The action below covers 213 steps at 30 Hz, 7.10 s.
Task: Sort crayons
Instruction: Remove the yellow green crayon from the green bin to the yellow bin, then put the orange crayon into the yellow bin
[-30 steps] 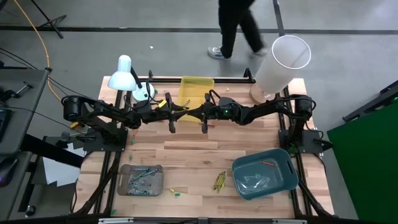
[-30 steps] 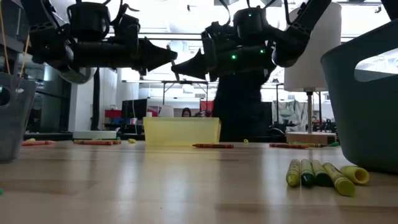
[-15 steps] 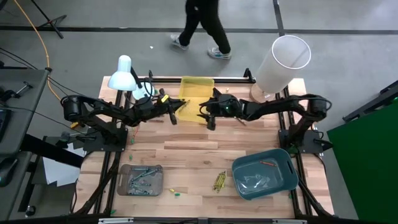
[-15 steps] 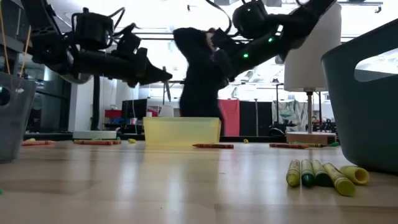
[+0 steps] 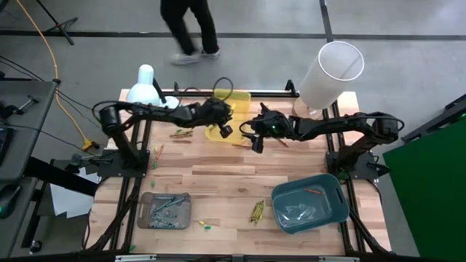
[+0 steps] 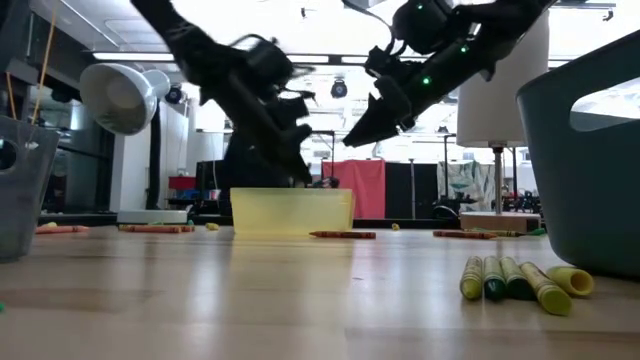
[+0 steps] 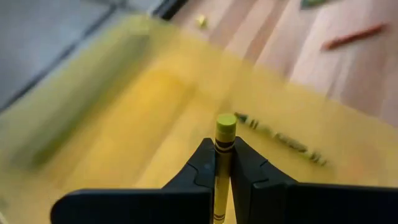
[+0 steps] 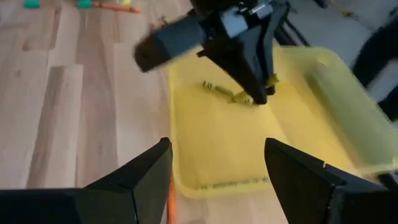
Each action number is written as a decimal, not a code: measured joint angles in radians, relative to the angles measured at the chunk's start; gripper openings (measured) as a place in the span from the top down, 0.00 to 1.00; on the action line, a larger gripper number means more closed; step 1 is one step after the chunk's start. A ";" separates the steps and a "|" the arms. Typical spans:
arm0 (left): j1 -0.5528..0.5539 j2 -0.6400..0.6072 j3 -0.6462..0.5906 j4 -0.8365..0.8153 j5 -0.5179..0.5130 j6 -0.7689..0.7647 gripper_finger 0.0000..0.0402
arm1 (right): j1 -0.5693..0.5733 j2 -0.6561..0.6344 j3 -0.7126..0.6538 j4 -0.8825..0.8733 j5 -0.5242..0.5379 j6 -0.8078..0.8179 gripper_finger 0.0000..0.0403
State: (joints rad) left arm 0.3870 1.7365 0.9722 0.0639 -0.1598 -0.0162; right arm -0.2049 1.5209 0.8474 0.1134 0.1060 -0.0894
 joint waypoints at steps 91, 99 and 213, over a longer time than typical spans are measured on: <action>-0.292 -0.807 -0.598 0.393 -0.269 0.088 0.64 | 0.166 0.185 -0.019 -0.210 -0.130 0.092 0.99; -0.144 -0.801 -0.764 0.730 0.062 -0.053 0.64 | 0.232 0.128 -0.318 0.580 -0.116 0.257 1.00; 0.015 -0.481 -0.622 1.140 0.151 0.045 0.64 | -0.244 0.437 0.545 -0.416 -0.072 -0.069 0.99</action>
State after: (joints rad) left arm 0.4019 1.2558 0.3504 1.2042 -0.0090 0.0287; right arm -0.4493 1.9581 1.3928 -0.3030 0.0340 -0.1581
